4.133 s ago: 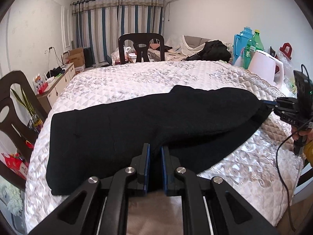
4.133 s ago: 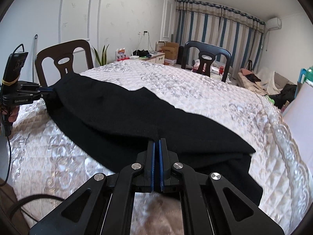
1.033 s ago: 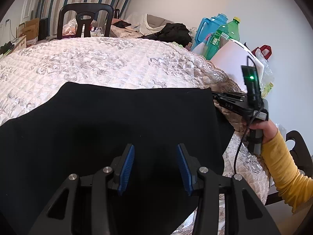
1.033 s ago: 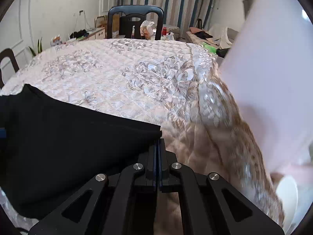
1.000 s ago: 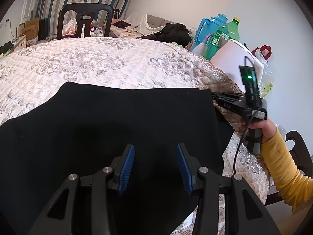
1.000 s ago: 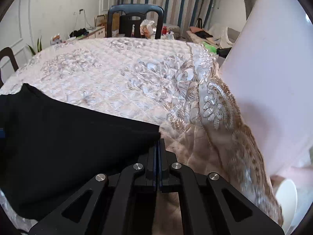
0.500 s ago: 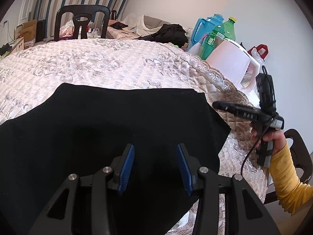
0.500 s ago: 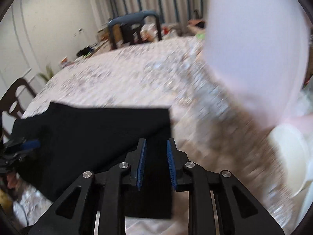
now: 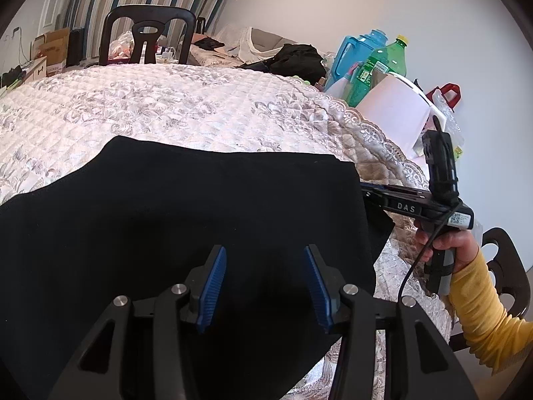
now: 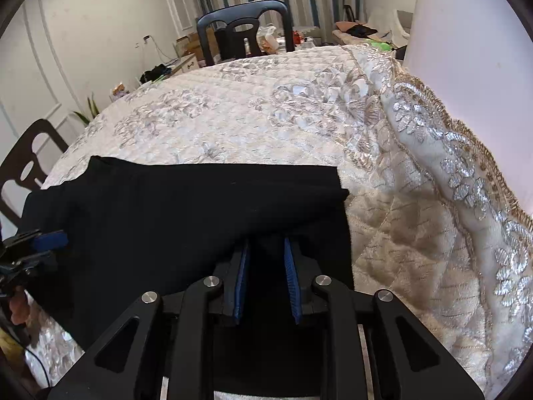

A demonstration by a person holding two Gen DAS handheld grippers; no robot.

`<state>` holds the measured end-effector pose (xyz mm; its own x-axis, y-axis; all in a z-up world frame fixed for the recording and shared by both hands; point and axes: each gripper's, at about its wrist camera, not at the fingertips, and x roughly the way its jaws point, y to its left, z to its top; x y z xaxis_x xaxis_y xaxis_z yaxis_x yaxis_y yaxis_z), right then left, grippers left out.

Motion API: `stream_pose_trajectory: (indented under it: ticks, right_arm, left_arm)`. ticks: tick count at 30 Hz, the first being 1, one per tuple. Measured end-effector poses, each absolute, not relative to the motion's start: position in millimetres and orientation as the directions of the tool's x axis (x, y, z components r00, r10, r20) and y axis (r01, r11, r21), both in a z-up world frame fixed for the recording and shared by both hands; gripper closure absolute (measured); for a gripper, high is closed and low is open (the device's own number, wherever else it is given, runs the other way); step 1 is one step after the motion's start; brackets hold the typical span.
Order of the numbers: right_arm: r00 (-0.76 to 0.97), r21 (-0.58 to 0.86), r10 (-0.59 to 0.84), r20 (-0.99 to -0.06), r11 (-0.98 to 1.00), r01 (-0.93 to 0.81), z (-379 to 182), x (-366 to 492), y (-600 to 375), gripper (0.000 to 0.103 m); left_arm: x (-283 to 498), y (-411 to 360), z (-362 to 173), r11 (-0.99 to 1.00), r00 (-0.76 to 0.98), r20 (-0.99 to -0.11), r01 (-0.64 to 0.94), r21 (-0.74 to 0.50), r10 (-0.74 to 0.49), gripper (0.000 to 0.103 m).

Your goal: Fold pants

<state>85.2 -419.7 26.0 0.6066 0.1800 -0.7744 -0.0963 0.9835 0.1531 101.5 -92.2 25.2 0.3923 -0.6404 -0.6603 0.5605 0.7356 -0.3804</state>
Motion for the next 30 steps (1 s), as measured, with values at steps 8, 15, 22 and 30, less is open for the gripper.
stream_pose_trajectory:
  ticks: [8, 15, 22, 30]
  right_arm:
    - [0.651, 0.131, 0.143, -0.746, 0.989, -0.067, 43, 64, -428, 0.098]
    - [0.657, 0.179, 0.130, -0.743, 0.984, 0.008, 50, 30, -452, 0.098]
    - [0.583, 0.178, 0.129, -0.802, 0.984, 0.028, 32, 14, -460, 0.097]
    - [0.689, 0.036, 0.031, -0.724, 0.999, -0.007, 65, 35, -452, 0.069]
  left_arm:
    - [100, -94, 26, 0.736, 0.392, -0.662, 0.562, -0.377, -0.639, 0.052]
    - [100, -98, 26, 0.734, 0.384, -0.666, 0.564, -0.379, -0.639, 0.052]
    - [97, -104, 26, 0.733, 0.386, -0.671, 0.578, -0.359, -0.633, 0.052]
    - [102, -101, 30, 0.745, 0.404, -0.672, 0.572, -0.343, -0.620, 0.052]
